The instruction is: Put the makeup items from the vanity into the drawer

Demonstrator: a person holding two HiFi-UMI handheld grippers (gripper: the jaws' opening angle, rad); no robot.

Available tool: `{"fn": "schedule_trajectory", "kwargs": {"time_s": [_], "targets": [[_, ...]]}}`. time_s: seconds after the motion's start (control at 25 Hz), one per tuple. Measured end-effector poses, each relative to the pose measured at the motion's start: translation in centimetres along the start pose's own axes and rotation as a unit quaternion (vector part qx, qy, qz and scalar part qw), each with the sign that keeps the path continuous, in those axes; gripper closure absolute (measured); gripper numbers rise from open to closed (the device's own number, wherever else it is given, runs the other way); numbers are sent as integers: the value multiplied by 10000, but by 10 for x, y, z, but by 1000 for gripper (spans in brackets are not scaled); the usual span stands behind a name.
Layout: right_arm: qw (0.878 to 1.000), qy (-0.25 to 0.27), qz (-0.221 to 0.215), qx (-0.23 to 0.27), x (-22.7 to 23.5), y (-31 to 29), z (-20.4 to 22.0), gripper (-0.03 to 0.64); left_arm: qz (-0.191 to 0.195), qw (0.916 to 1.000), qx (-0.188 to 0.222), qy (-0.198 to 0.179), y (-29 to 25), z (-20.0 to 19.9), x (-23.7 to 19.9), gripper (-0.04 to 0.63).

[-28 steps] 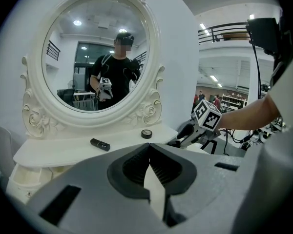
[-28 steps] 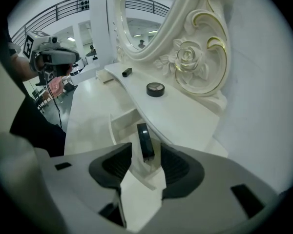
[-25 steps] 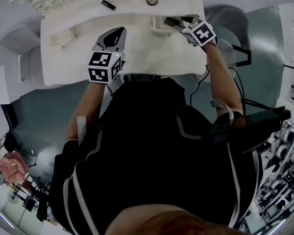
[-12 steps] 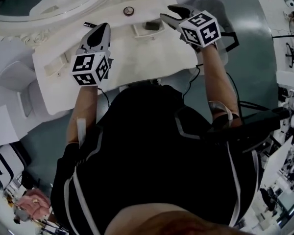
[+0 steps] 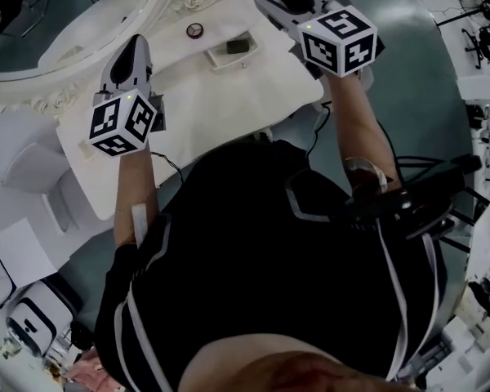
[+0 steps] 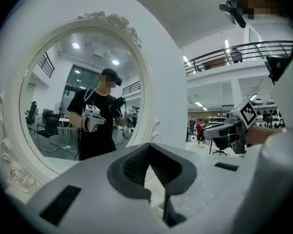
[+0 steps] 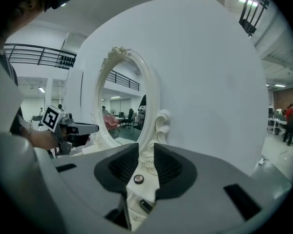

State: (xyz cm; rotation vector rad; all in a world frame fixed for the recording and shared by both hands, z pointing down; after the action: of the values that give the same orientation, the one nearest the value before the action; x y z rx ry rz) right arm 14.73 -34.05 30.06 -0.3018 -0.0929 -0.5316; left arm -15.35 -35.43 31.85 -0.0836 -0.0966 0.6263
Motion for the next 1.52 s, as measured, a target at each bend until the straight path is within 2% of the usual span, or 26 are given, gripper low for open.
{"fn": "schedule_trajectory", "kwargs": {"time_s": [0.2,0.32,0.48,1.16,1.52], "targets": [[9989,-64,172,443,-9,12,-15,593,-95,9999,97,-37,1,-13,-11,592],[9976,-119,268,630,-11,17,-21,611,-27,9999,114,-57,2,-17,-10,592],[9963,-169,377,750,-12,20,-23,612,70,9998,198,-10,4,-23,-9,592],[9936,-40,735,859,-11,27,-24,613,-78,9996,78,-274,8,-27,-6,592],[9944,3,714,779,-9,24,-24,612,-52,9994,136,-312,9,-30,2,592]]}}
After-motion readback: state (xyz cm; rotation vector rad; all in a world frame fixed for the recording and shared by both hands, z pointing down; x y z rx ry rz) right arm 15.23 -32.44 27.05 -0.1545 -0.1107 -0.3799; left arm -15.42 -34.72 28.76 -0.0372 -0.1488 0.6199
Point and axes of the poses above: the fingertips, and each gripper's own axes: y backward along the fingers, x to its right, z out of its underside, the point moved 8 cm from there along y, backward along the fingers, and after that the axes turned 9 degrees about -y, right-handed, at the moved point
